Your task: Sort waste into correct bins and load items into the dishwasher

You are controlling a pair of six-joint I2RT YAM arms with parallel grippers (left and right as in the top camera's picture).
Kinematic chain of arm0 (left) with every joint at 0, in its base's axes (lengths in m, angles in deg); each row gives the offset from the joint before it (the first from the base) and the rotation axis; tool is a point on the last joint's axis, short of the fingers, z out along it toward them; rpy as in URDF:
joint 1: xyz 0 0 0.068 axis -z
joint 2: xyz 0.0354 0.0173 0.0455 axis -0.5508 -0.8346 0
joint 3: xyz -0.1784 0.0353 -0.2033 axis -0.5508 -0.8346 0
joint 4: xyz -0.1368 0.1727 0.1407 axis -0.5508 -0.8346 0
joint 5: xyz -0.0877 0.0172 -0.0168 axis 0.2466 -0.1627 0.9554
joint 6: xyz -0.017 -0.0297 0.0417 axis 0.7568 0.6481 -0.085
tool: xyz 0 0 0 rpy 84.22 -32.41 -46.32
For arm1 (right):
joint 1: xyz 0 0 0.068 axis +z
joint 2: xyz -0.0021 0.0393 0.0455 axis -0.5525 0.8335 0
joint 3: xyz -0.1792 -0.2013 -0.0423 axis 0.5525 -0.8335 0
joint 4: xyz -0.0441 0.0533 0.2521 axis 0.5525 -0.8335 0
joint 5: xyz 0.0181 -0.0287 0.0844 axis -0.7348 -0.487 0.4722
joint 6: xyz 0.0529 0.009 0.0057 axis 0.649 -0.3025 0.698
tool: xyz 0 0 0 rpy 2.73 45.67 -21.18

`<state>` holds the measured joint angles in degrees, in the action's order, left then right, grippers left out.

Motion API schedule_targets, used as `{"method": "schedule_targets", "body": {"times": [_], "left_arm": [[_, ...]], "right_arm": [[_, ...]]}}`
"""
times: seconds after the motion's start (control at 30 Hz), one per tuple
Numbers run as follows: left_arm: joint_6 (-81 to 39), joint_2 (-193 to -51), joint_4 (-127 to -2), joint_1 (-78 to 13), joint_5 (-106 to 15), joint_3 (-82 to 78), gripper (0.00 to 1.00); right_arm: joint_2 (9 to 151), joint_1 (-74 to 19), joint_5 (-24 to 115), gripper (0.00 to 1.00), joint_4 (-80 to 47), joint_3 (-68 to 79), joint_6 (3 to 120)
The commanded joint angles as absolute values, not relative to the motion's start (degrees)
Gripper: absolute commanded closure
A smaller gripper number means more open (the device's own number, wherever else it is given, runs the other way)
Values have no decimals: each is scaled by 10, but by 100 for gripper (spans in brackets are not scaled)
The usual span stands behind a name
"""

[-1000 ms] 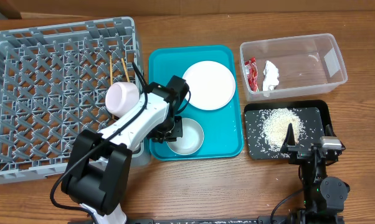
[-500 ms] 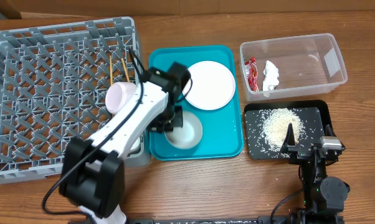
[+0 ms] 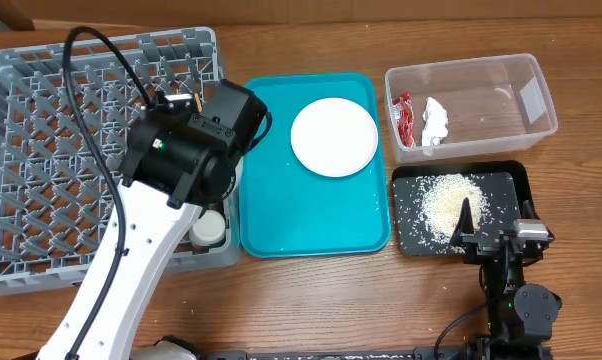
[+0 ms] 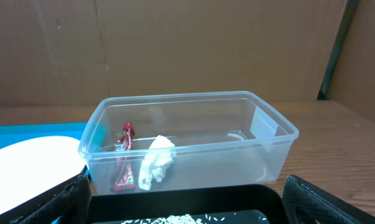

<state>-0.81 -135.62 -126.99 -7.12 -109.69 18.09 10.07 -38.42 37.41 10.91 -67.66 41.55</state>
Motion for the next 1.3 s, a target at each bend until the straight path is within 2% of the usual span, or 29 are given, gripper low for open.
{"method": "schedule_targets", "body": {"times": [0.0,0.2,0.33,0.47,0.63,0.9,1.27], "left_arm": [[-3,-1337,-1273,-129,-1170,109,96],[59,-1335,-1273,-279,-1175,53,96],[72,-1337,-1246,-320,-1198,53,96],[71,-1355,-1201,-320,-1203,53,96],[76,-1439,-1205,-318,-1296,53,96],[95,-1557,-1200,-297,-1326,53,96],[99,-1587,-1166,-243,-1370,53,96]], "right_arm": [[96,-385,373,0,113,-682,413],[96,-385,373,0,113,-682,413],[96,-385,373,0,113,-682,413],[96,-385,373,0,113,-682,413],[96,-385,373,0,113,-682,413],[96,-385,373,0,113,-682,413],[96,-385,373,0,113,-682,413]]}}
